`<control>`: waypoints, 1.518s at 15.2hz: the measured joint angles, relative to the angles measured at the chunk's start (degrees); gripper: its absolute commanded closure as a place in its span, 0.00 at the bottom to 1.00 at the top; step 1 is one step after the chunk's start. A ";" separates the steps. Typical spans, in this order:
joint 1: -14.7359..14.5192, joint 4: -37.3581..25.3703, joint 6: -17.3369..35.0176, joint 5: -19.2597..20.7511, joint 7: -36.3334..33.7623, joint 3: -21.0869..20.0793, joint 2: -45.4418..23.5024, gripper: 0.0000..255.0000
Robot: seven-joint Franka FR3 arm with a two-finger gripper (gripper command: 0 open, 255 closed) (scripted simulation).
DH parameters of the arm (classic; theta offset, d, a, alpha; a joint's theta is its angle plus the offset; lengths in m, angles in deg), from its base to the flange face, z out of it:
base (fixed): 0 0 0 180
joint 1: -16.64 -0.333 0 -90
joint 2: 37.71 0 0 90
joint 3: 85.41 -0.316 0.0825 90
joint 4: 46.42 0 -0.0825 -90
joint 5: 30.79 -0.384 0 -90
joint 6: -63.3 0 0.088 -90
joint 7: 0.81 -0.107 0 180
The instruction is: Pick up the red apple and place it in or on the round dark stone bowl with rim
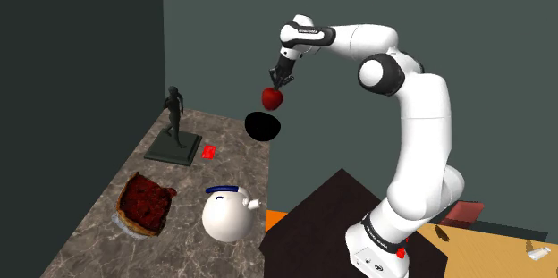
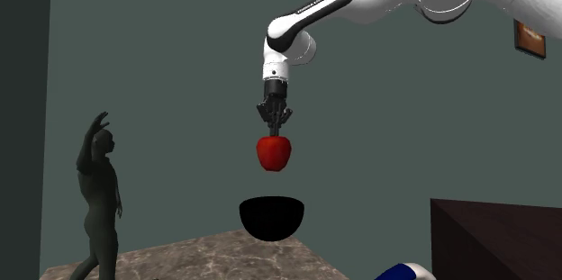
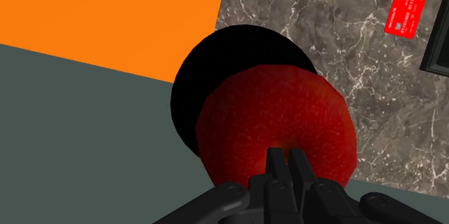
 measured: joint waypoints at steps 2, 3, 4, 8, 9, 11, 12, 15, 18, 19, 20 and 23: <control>0.02 0.49 1.16 -0.04 0.19 0.00 -0.66 1.00; 0.00 1.21 1.88 -0.08 0.26 -0.01 -0.69 1.00; -0.04 1.69 2.54 -0.09 0.30 -0.02 -0.86 1.00; -0.10 2.48 4.69 -0.16 0.54 -0.05 -2.21 1.00; -0.11 2.67 5.29 -0.19 0.62 -0.06 -2.63 1.00; -0.08 3.11 6.39 -0.23 0.81 -0.07 -3.32 1.00; -0.16 3.50 6.95 -0.26 0.78 -0.09 -3.49 1.00; -0.03 3.93 8.52 -0.32 1.17 -0.08 -4.66 1.00; -0.08 4.43 10.25 -0.40 1.36 -0.12 -5.88 1.00; -0.08 4.59 10.51 -0.41 1.39 -0.12 -6.00 1.00; -0.10 4.67 10.67 -0.42 1.39 -0.13 -6.07 1.00; -0.10 4.61 10.76 -0.42 1.41 -0.13 -6.20 1.00</control>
